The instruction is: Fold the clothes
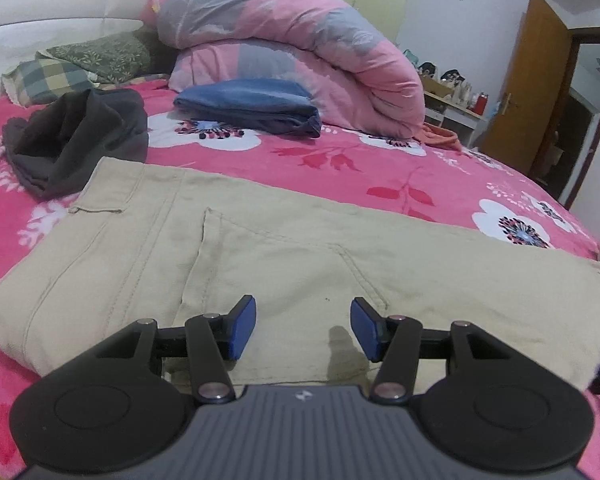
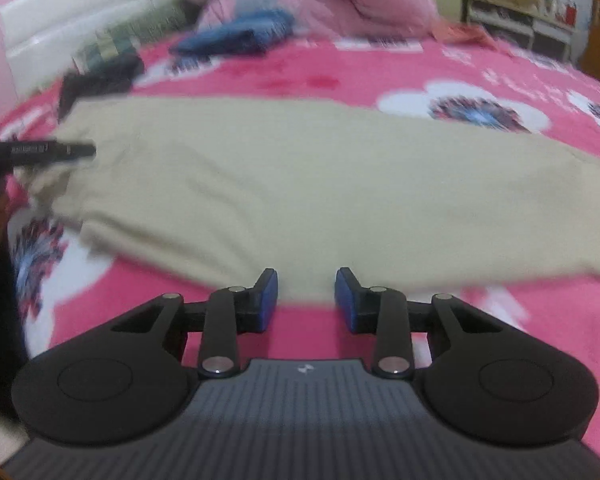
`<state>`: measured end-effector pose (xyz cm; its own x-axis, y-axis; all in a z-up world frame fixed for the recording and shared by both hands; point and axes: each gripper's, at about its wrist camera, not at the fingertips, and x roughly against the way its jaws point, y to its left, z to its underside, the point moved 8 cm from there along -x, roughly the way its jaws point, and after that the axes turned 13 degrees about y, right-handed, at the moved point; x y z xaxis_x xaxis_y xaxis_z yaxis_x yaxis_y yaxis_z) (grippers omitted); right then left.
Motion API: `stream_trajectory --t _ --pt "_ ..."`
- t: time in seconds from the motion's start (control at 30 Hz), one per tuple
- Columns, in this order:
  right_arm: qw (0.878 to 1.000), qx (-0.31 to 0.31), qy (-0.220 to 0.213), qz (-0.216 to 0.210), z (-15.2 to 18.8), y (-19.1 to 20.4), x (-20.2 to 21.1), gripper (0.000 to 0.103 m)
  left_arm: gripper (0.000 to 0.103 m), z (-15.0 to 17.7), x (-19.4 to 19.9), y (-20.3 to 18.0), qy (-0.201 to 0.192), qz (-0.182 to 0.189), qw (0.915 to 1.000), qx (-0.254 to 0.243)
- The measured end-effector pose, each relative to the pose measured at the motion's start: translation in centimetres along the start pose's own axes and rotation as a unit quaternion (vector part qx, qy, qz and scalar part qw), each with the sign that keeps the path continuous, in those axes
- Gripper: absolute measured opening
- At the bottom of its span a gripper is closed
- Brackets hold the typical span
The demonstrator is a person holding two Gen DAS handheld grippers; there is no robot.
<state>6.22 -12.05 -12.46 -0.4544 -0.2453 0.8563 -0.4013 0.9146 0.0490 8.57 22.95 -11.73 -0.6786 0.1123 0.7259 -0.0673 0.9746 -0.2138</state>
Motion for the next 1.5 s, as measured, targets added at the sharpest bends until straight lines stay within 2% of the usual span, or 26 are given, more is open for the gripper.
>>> stream_trajectory --t 0.03,0.07,0.17,0.23,0.3,0.33,0.4,0.43,0.57,0.63,0.7,0.77,0.9,0.93,0.97,1.13,1.17,1.27,1.3,1.4,1.5 --pt "1.0 -0.002 0.001 0.008 -0.3 0.1 0.6 0.032 0.054 0.1 0.0 0.0 -0.001 0.001 1.0 0.001" --pt "1.0 -0.002 -0.016 0.005 -0.9 0.6 1.3 0.032 0.054 0.1 0.1 0.1 -0.002 0.001 1.0 0.003" --pt "0.997 -0.001 -0.073 -0.035 -4.3 3.6 1.7 0.032 0.054 0.3 0.2 0.1 -0.005 -0.005 1.0 0.007" --pt "0.995 0.009 -0.082 -0.058 -5.4 5.9 0.2 0.033 0.054 0.3 0.2 0.3 -0.005 -0.003 0.9999 0.008" --pt "0.996 0.033 -0.049 -0.067 -4.4 7.9 -2.8 0.038 0.054 0.2 0.2 0.6 -0.005 0.002 0.9999 0.01" --pt "0.997 0.038 -0.041 -0.058 -3.3 8.1 -3.5 0.038 0.054 0.2 0.1 0.7 -0.005 0.005 0.9999 0.011" --pt "0.996 0.03 -0.066 -0.055 -1.6 7.9 -2.4 0.039 0.054 0.3 0.1 1.0 -0.007 0.011 0.9998 0.011" --pt "0.996 0.015 -0.063 -0.061 -1.0 7.5 -1.5 0.039 0.054 0.4 0.1 1.1 -0.009 0.013 0.9998 0.011" --pt "0.986 -0.035 -0.071 -0.146 0.5 7.5 1.7 0.04 0.054 0.7 -0.1 1.1 -0.022 0.016 0.9996 0.005" --pt "0.98 -0.033 -0.067 -0.183 0.8 9.1 1.7 0.04 0.054 0.9 -0.1 1.1 -0.028 0.016 0.9995 0.006" --pt "0.977 -0.029 -0.053 -0.203 1.2 10.6 0.7 0.04 0.054 0.9 0.0 1.1 -0.03 0.018 0.9993 0.011" --pt "0.976 -0.034 -0.046 -0.208 1.1 11.8 -0.6 0.04 0.054 0.9 0.0 1.2 -0.032 0.021 0.9992 0.015" --pt "0.975 -0.047 -0.076 -0.204 -0.1 12.4 -1.8 0.037 0.054 0.9 0.0 1.3 -0.037 0.027 0.9988 0.019" --pt "0.974 -0.049 -0.083 -0.203 -0.4 12.5 -2.0 0.031 0.054 1.0 0.0 1.3 -0.038 0.028 0.9987 0.019" --pt "0.975 -0.043 -0.088 -0.2 -0.5 12.7 -2.1 0.013 0.054 1.0 0.0 1.4 -0.038 0.029 0.9987 0.019" --pt "0.977 0.043 -0.136 -0.159 -0.3 13.7 0.4 0.008 0.054 1.0 0.1 1.7 -0.039 0.042 0.998 0.027" --pt "0.977 0.067 -0.136 -0.15 -0.1 13.9 0.5 0.0 0.054 1.0 0.0 1.8 -0.039 0.045 0.9978 0.029" --pt "0.979 0.126 -0.115 -0.11 1.3 13.6 -0.5 0.0 0.054 0.9 0.0 2.0 -0.039 0.05 0.9974 0.033" --pt "0.981 0.123 -0.108 -0.105 1.6 13.1 -0.8 0.0 0.054 1.0 0.1 2.0 -0.039 0.051 0.9974 0.034" --pt "0.984 0.072 -0.098 -0.127 1.6 11.4 -0.9 0.0 0.054 0.9 0.1 2.1 -0.037 0.053 0.9971 0.04" --pt "0.978 0.006 -0.089 -0.189 0.9 10.7 -0.9 0.009 0.054 0.7 0.1 2.3 -0.034 0.062 0.9961 0.052"
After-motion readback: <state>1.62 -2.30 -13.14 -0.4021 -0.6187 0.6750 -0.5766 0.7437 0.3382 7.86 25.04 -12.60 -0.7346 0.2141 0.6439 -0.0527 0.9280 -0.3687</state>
